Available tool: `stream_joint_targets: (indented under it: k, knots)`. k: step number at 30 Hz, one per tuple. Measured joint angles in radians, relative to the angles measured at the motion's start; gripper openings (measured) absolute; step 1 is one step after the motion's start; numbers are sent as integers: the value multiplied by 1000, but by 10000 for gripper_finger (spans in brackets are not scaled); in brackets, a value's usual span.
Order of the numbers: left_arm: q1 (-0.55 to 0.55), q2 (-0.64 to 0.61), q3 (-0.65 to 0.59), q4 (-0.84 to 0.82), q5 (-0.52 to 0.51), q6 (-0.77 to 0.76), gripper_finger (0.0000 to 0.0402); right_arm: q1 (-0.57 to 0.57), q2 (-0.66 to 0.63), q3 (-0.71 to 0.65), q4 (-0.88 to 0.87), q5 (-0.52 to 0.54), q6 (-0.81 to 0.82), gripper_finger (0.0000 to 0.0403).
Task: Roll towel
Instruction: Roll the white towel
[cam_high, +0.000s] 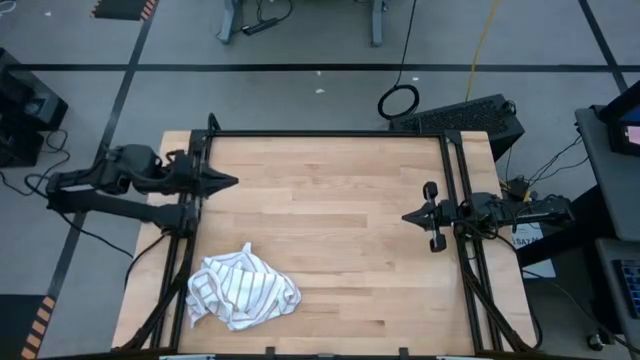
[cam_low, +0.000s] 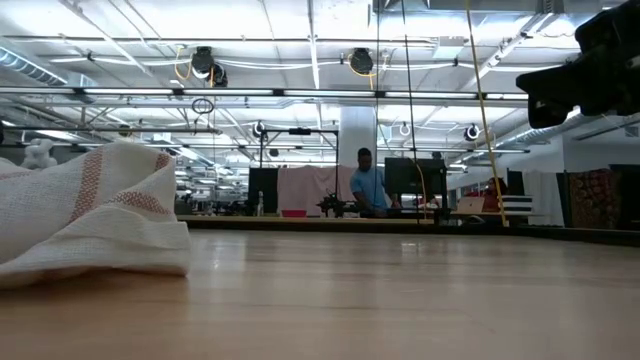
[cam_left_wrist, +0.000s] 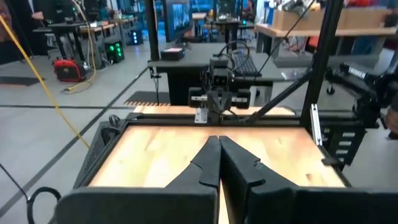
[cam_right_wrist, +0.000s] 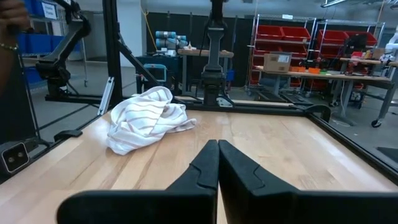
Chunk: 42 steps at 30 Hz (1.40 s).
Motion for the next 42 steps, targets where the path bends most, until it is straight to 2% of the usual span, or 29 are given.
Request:
stream_joint_targets:
  k: [5, 7, 11, 16, 22, 28, 33, 36, 42]
  knots:
    - [0, 58, -15, -24, 4, 42, 6, 0, 0, 0, 12, 64, 98, 0]
    - [0, 74, -40, -20, 56, 43, 6, 0, 0, 0, 11, 100, 134, 0]
    - [-1, 98, -78, -13, 137, 34, 6, 0, 2, 30, -14, 101, 176, 0]
    - [0, 110, -119, -10, 115, -26, 6, 0, 58, 151, -128, 114, 181, 0]
    - [0, 117, -129, -9, 112, -78, 6, 0, 232, 424, -286, 155, 142, 0]
    - [0, 137, -129, -10, 98, -137, 6, 0, 469, 751, -437, 155, 160, 0]
    - [0, 155, -129, -27, 80, -197, 6, 0, 671, 963, -545, 154, 153, 0]
    - [0, 165, -129, -41, 60, -220, 6, 1, 765, 1019, -565, 150, 77, 0]
    - [-28, 215, -129, -48, 26, -219, 6, 1, 871, 989, -582, 147, 29, 0]
